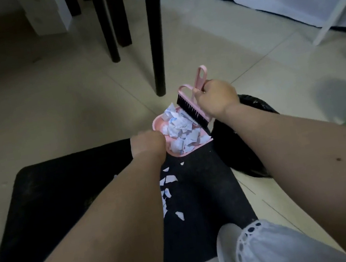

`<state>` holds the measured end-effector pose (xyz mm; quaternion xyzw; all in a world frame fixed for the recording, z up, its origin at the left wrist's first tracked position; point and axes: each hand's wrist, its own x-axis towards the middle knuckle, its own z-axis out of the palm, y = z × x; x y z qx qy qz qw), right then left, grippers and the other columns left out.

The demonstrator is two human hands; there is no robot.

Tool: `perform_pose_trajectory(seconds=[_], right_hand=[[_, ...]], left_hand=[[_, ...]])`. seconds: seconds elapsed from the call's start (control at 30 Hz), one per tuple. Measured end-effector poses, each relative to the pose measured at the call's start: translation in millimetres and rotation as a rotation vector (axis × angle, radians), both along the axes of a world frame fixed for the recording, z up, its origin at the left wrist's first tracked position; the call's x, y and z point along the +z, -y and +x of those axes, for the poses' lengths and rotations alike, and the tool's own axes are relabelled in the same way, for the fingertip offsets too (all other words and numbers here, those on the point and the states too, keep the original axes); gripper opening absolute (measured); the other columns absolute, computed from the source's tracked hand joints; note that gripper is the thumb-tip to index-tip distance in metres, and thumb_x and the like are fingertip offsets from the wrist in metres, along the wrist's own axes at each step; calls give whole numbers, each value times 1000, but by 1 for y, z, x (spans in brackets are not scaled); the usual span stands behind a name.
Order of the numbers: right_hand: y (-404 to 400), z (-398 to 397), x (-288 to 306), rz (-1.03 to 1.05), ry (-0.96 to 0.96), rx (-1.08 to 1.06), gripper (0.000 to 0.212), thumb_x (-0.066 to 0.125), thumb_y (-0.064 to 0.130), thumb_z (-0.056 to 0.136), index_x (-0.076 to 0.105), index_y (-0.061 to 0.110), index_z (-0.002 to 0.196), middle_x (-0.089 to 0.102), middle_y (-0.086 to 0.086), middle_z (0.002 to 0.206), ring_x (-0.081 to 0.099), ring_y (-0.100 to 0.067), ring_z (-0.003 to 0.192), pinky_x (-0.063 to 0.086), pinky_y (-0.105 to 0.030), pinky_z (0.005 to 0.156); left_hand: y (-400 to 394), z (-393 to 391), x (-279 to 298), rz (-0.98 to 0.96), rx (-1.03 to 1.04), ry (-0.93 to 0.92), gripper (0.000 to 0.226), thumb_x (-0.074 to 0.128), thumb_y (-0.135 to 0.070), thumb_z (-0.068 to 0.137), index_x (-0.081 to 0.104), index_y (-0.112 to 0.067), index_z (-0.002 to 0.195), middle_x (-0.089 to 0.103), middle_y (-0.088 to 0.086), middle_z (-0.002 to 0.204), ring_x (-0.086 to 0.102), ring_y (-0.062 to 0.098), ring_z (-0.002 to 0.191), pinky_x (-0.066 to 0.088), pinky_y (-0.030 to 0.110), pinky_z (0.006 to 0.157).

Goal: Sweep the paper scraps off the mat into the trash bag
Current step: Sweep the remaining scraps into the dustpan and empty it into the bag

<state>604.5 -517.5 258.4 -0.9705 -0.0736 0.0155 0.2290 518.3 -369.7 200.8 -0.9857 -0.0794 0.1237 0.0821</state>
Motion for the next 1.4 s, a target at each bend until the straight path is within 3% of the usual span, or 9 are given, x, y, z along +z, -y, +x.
perform_pose_trajectory(seconds=[0.33, 0.47, 0.57, 0.67, 0.87, 1.03, 1.4], right_hand=[[111, 36, -11, 75, -9, -216, 34, 44, 40, 95, 67, 17, 107, 67, -13, 107, 59, -35, 99, 42, -31, 77], [151, 49, -34, 90, -28, -307, 34, 45, 39, 95, 67, 14, 104, 67, -14, 106, 60, -36, 100, 44, -33, 81], [174, 55, -55, 97, -60, -353, 34, 44, 38, 96, 66, 14, 101, 67, -13, 101, 59, -33, 92, 40, -30, 73], [190, 57, -78, 79, -104, -385, 32, 42, 39, 95, 63, 16, 90, 66, -14, 98, 51, -29, 80, 37, -28, 70], [205, 54, -107, 15, -134, -436, 30, 39, 40, 97, 55, 19, 83, 58, -10, 85, 49, -29, 77, 34, -29, 68], [206, 50, -117, -44, -123, -499, 41, 30, 44, 99, 56, 16, 84, 54, -10, 79, 48, -29, 73, 34, -30, 67], [198, 46, -124, -2, -41, -609, 44, 35, 45, 97, 63, 10, 97, 64, -15, 94, 48, -30, 76, 38, -33, 68]], left_hand=[[93, 73, 11, 56, -234, 3, 29, 51, -6, 89, 59, -11, 116, 61, 7, 119, 58, 26, 111, 41, 31, 73], [130, 103, 0, 83, -321, -5, 29, 52, -9, 89, 60, -15, 116, 60, 6, 120, 57, 26, 113, 41, 32, 84], [149, 119, -14, 55, -318, -12, 31, 52, -10, 90, 58, -15, 119, 56, 6, 123, 54, 27, 116, 39, 36, 95], [160, 128, -26, 59, -367, 2, 35, 52, -11, 90, 56, -14, 124, 52, 9, 126, 52, 27, 117, 40, 37, 93], [168, 134, -34, 171, -500, 73, 37, 54, -14, 88, 56, -13, 125, 51, 11, 125, 50, 27, 115, 40, 36, 91], [176, 134, -29, 272, -621, 155, 35, 50, -15, 89, 56, -9, 123, 52, 13, 123, 49, 28, 112, 38, 37, 93], [175, 136, -15, 362, -770, 326, 27, 45, -3, 86, 57, -5, 110, 53, 12, 111, 47, 28, 103, 37, 37, 87]])
